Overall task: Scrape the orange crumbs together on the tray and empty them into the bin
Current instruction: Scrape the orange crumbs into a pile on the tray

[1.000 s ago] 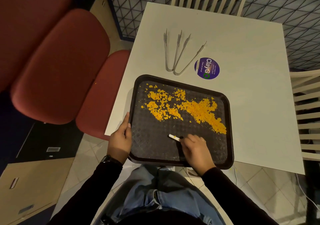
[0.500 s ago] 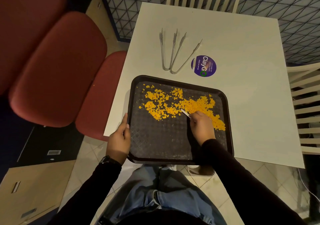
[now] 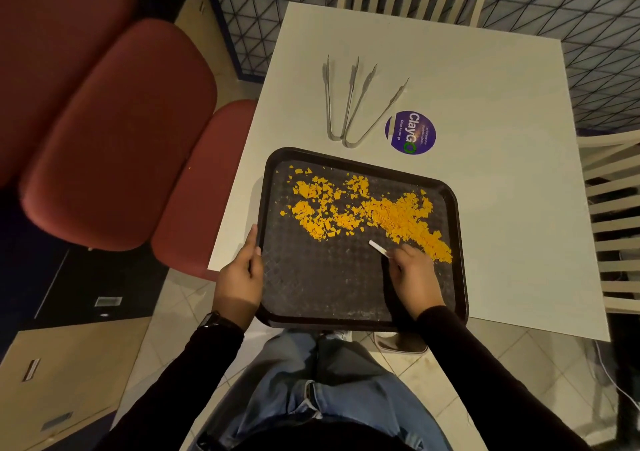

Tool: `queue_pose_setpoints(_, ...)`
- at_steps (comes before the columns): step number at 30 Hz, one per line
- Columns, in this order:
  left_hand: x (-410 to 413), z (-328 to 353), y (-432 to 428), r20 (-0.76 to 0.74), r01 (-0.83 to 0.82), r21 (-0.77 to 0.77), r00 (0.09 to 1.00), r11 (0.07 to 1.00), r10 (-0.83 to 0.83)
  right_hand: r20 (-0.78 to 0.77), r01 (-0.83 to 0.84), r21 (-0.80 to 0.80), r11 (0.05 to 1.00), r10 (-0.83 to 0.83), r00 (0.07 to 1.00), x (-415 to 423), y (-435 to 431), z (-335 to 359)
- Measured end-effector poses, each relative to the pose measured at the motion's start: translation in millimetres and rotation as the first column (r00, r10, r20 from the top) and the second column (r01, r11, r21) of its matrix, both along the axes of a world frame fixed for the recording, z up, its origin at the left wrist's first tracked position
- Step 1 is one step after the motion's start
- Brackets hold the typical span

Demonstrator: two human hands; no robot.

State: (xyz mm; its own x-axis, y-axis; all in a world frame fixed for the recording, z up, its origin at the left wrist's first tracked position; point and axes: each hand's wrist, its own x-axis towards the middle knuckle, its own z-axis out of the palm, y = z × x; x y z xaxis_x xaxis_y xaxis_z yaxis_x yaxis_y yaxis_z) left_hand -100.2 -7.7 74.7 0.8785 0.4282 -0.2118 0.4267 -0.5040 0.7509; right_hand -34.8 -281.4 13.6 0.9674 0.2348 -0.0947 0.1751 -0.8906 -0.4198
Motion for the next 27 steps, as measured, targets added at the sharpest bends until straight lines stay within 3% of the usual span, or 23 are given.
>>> queue_pose_setpoints(11, 2, 3, -1, -0.018, -0.041, -0.027, 0.999, 0.999, 0.041, -0.024, 0.156, -0.011, 0.988, -0.157, 0.987, 46, 8, 5)
queue_pose_setpoints(16, 3, 4, -1, -0.007, -0.044, -0.016, 0.999, 0.999, 0.043, -0.13, 0.26, 0.134, 0.956, -0.243, 0.961, 8, 19, 16)
queue_pose_setpoints(20, 3, 7, -3, -0.001, -0.034, -0.022, 0.999, 0.999, 0.034, -0.118, 0.097, 0.204, 0.974, -0.074, 0.99, -21, 41, 22)
queue_pose_setpoints(24, 3, 8, -3, 0.004, -0.033, -0.034, 0.999, 0.999, 0.033, -0.044, -0.174, 0.145, 0.974, 0.182, 0.982, -30, 65, 24)
queue_pose_setpoints(27, 2, 5, -3, 0.012, -0.032, -0.023, 0.999, 0.999, 0.032, 0.01, -0.216, 0.147, 0.965, 0.217, 0.976, -21, 79, 24)
